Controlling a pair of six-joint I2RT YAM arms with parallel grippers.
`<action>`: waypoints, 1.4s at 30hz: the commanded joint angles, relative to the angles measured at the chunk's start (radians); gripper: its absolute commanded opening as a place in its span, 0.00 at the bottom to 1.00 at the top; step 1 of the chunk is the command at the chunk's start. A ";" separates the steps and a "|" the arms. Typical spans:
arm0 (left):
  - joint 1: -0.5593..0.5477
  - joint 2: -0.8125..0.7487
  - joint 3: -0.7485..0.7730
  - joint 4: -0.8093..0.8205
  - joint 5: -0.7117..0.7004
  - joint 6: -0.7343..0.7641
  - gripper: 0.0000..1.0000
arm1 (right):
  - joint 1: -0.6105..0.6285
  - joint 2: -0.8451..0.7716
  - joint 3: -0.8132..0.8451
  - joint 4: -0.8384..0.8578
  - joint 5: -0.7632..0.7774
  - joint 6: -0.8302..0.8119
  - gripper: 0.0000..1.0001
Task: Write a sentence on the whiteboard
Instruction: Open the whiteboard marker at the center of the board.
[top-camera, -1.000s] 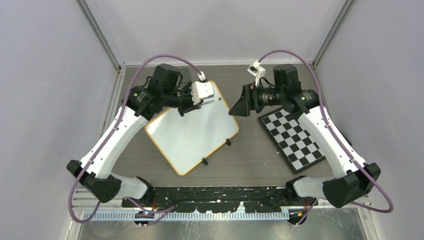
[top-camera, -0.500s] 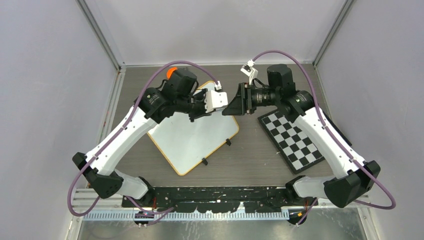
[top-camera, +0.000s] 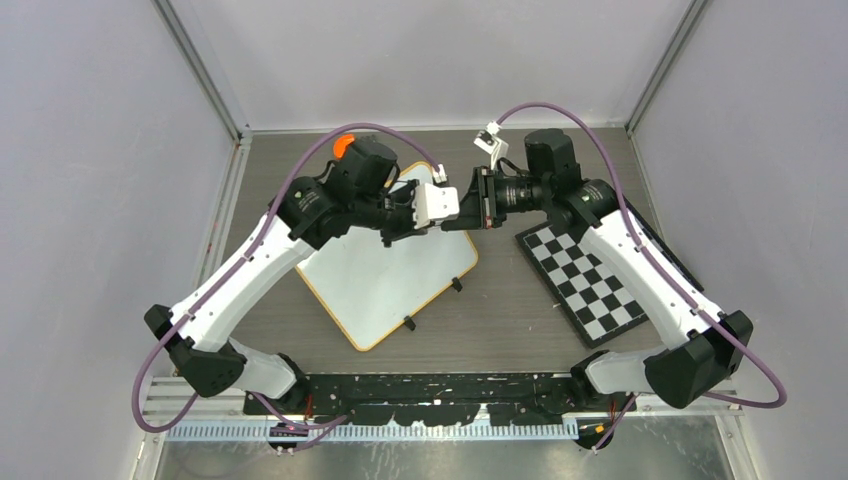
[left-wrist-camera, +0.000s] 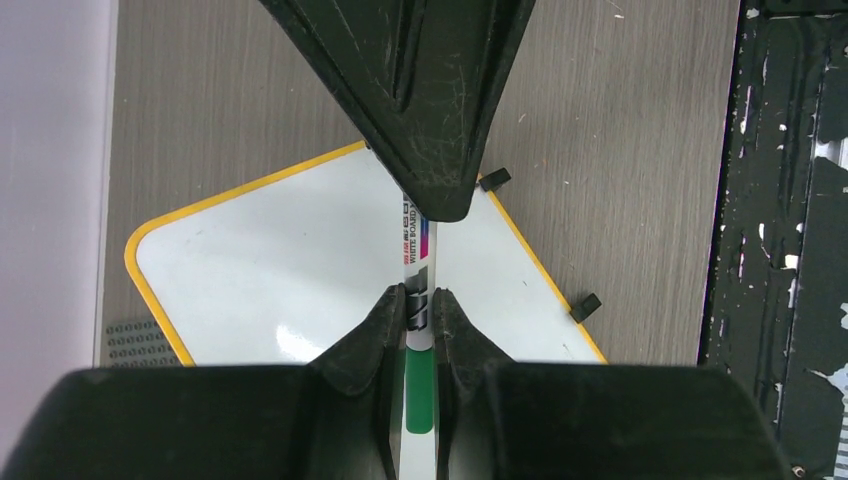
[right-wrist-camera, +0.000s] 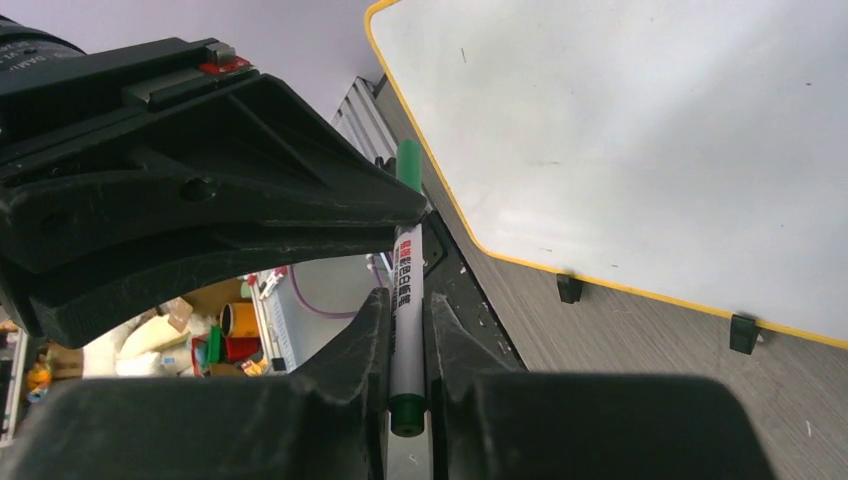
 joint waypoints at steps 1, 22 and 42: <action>-0.011 0.003 0.045 0.014 0.027 -0.014 0.00 | 0.011 -0.006 0.006 0.035 -0.014 0.000 0.03; 0.177 -0.063 -0.074 -0.060 0.303 -0.060 0.51 | -0.034 -0.072 -0.012 0.033 -0.168 0.010 0.00; 0.176 -0.039 -0.019 -0.125 0.342 -0.025 0.00 | 0.001 -0.064 0.005 -0.085 -0.201 -0.094 0.41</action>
